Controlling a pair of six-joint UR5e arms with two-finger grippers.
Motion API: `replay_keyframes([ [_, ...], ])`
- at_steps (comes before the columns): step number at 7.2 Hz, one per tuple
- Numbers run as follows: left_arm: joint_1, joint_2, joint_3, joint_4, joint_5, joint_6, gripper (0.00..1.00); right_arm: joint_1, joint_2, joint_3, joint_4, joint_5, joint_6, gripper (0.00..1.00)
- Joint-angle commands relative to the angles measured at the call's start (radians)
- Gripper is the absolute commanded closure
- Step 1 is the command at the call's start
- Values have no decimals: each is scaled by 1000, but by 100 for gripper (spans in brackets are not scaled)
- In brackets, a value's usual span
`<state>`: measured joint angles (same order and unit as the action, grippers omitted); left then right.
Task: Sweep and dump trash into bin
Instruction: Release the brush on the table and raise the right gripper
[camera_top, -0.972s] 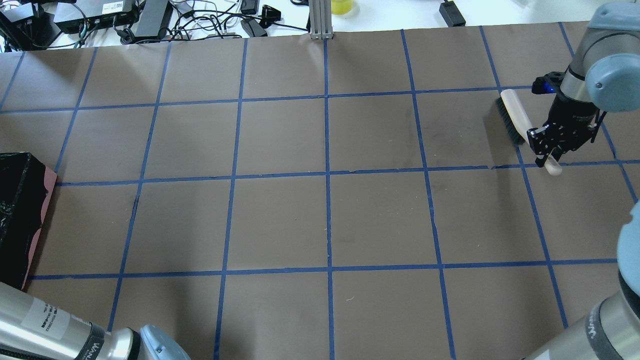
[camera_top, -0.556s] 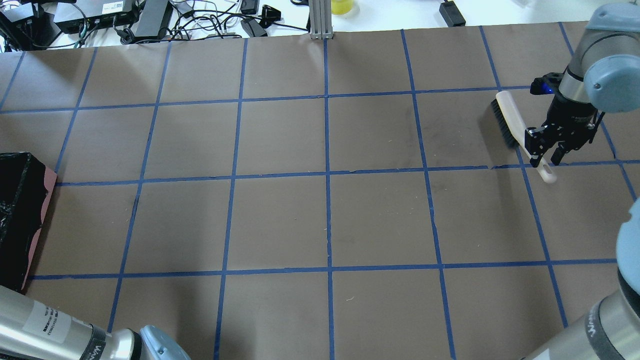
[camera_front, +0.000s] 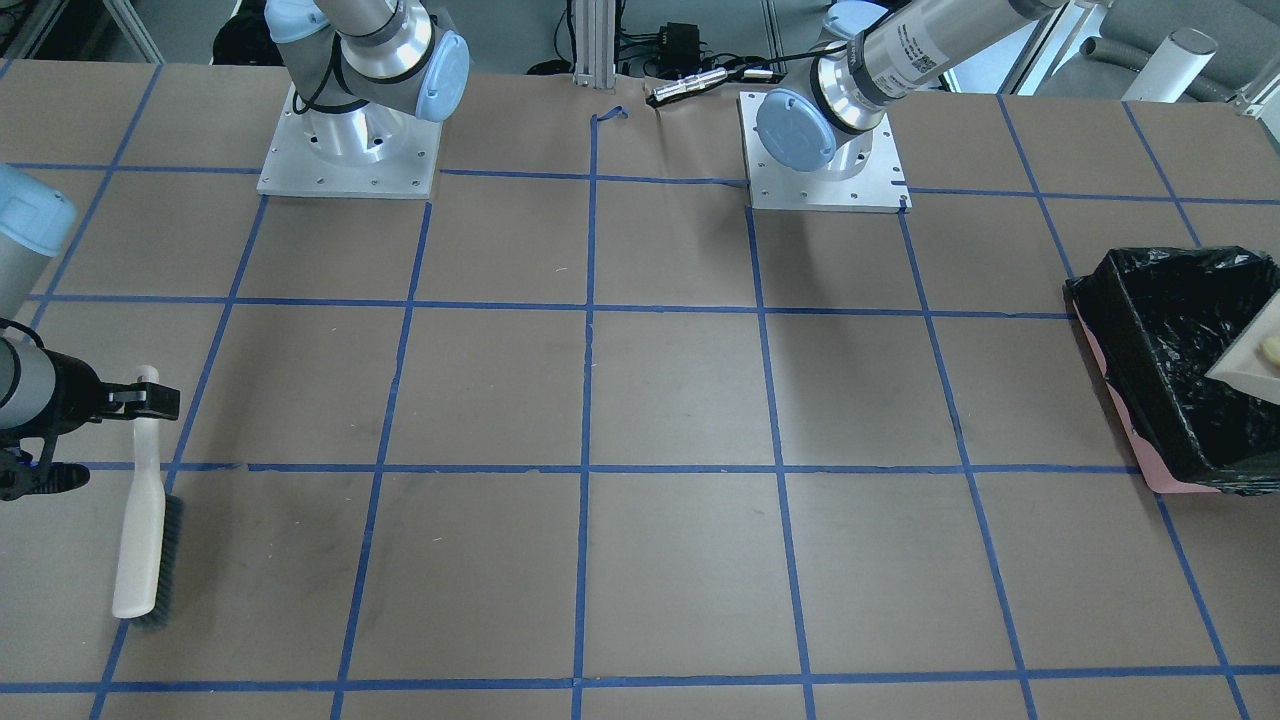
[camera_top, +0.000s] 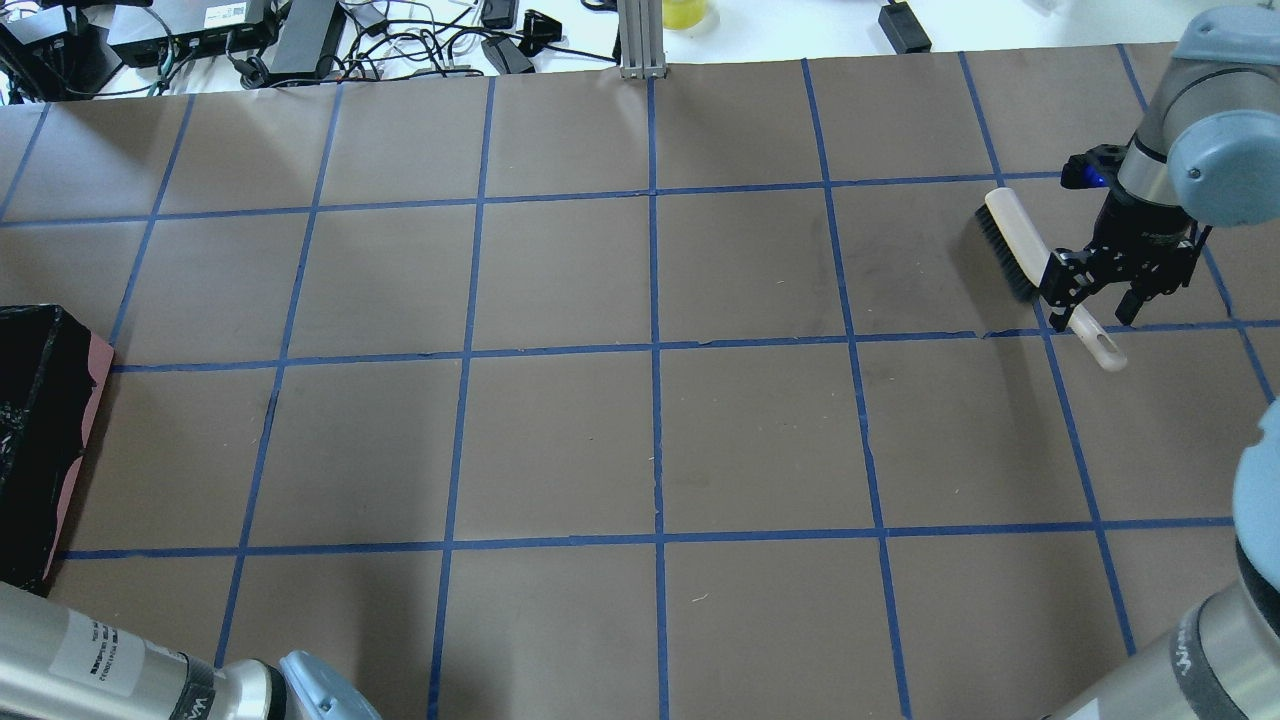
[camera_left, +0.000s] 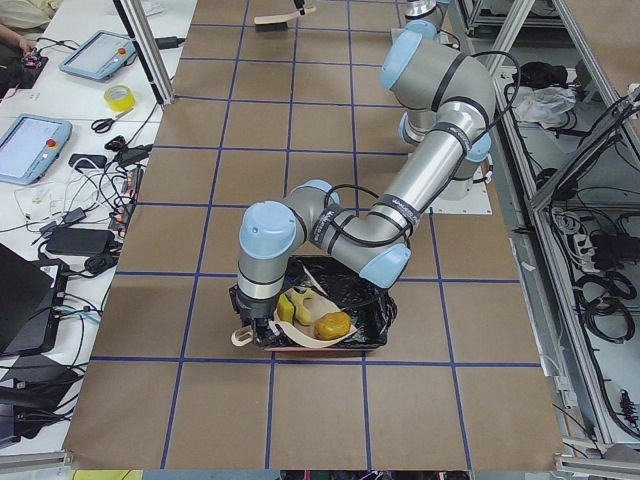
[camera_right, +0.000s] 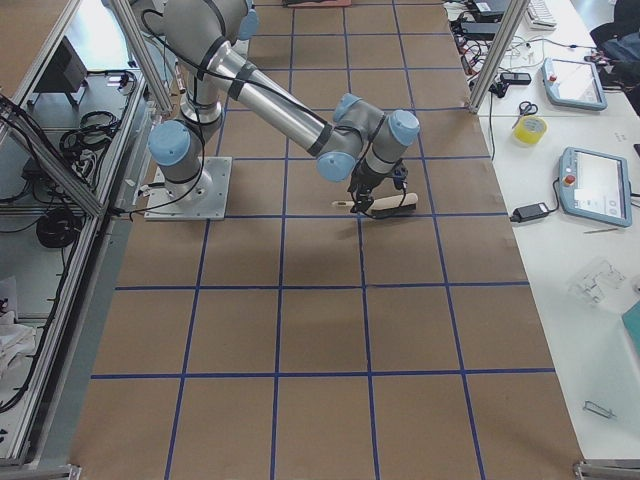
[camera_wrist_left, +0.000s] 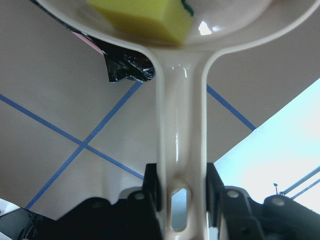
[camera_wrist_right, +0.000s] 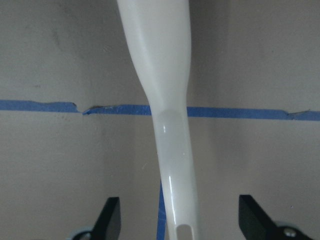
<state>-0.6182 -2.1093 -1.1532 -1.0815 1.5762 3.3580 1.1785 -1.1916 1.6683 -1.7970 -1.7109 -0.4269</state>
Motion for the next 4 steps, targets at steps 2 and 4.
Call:
replay_keyframes([
  [2,-1,131,-246,206,-2,15,100,9,-170,-51,75,33,2,3],
  [4,11,205,-405,416,-7,53,100,32,-252,-180,332,51,102,2],
])
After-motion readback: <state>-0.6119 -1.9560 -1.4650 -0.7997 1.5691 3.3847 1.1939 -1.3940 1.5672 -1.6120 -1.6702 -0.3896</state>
